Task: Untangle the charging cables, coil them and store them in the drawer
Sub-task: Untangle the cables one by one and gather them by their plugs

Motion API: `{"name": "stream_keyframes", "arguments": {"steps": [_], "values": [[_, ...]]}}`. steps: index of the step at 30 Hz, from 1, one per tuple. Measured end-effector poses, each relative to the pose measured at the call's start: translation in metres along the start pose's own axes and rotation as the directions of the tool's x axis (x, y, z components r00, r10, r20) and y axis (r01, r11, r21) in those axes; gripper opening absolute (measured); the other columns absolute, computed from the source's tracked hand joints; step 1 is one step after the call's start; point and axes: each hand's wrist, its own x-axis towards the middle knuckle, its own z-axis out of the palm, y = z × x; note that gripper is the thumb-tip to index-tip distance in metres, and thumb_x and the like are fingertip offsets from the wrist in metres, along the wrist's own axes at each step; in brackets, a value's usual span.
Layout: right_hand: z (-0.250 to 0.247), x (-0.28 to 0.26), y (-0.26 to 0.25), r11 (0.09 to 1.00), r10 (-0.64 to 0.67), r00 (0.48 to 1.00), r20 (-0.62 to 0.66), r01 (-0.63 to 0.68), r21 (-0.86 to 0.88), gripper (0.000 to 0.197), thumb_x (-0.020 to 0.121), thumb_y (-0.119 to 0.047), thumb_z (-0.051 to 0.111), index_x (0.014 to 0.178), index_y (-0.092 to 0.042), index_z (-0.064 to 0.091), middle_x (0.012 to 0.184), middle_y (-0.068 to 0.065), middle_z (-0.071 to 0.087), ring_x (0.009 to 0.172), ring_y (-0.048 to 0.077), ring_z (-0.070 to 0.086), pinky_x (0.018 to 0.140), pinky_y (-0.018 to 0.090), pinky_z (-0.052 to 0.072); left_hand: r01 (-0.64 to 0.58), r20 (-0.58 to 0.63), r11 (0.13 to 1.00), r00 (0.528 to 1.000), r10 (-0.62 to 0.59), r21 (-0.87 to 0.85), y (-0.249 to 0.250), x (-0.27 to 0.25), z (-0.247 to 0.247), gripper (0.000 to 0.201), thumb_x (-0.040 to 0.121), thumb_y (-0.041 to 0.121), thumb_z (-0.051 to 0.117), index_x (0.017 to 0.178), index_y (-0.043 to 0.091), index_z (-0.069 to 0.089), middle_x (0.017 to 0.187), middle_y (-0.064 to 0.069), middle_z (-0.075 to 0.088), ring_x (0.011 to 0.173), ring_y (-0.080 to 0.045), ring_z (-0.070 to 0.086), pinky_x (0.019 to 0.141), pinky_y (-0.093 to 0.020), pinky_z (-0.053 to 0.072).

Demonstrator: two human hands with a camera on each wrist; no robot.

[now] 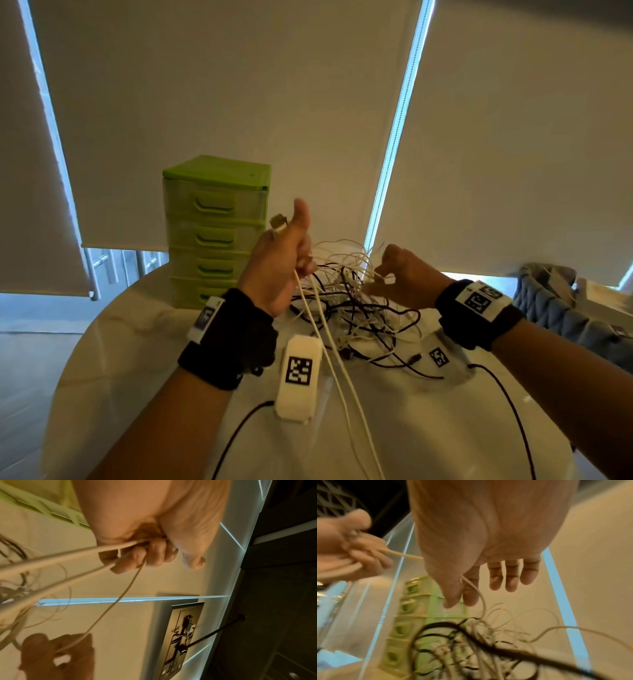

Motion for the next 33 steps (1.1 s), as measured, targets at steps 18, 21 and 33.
{"name": "stream_keyframes", "arguments": {"steps": [18, 21, 33], "values": [[-0.081, 0.011, -0.043, 0.786, 0.085, 0.922, -0.377, 0.171, 0.595, 0.012, 0.094, -0.012, 0.059, 0.097, -0.005, 0.069, 0.075, 0.006, 0.069, 0.061, 0.004, 0.065, 0.057, 0.012, 0.048, -0.015, 0.063, 0.882, 0.998, -0.017, 0.471, -0.014, 0.059, 0.045, 0.017, 0.092, 0.023, 0.064, 0.101, 0.010, 0.071, 0.052, 0.016, 0.057, 0.047, 0.002, 0.050, 0.048, -0.018, 0.039], [-0.074, 0.003, -0.036, 0.686, 0.176, 0.916, -0.361, 0.150, 0.713, 0.016, 0.089, -0.017, 0.067, 0.104, -0.013, 0.063, 0.074, 0.001, 0.072, 0.065, 0.012, 0.068, 0.056, 0.020, 0.049, -0.062, 0.088, 0.804, 0.996, 0.012, 0.591, -0.018, 0.063, 0.043, 0.016, 0.091, 0.017, 0.065, 0.076, 0.012, 0.069, 0.066, 0.005, 0.063, 0.060, -0.005, 0.058, 0.057, -0.022, 0.044], [0.007, -0.022, 0.021, 0.993, 0.090, 0.996, 0.012, -0.089, -0.078, 0.027, 0.102, -0.034, 0.039, 0.086, -0.022, 0.056, 0.080, -0.002, 0.066, 0.072, 0.013, 0.060, 0.071, 0.030, 0.044, 0.058, -0.511, 0.972, 0.857, 0.069, 0.228, 0.028, 0.099, -0.007, 0.011, 0.086, 0.023, 0.071, 0.093, 0.017, 0.066, 0.066, -0.001, 0.044, 0.044, -0.012, 0.031, 0.036, -0.014, 0.026]]}}
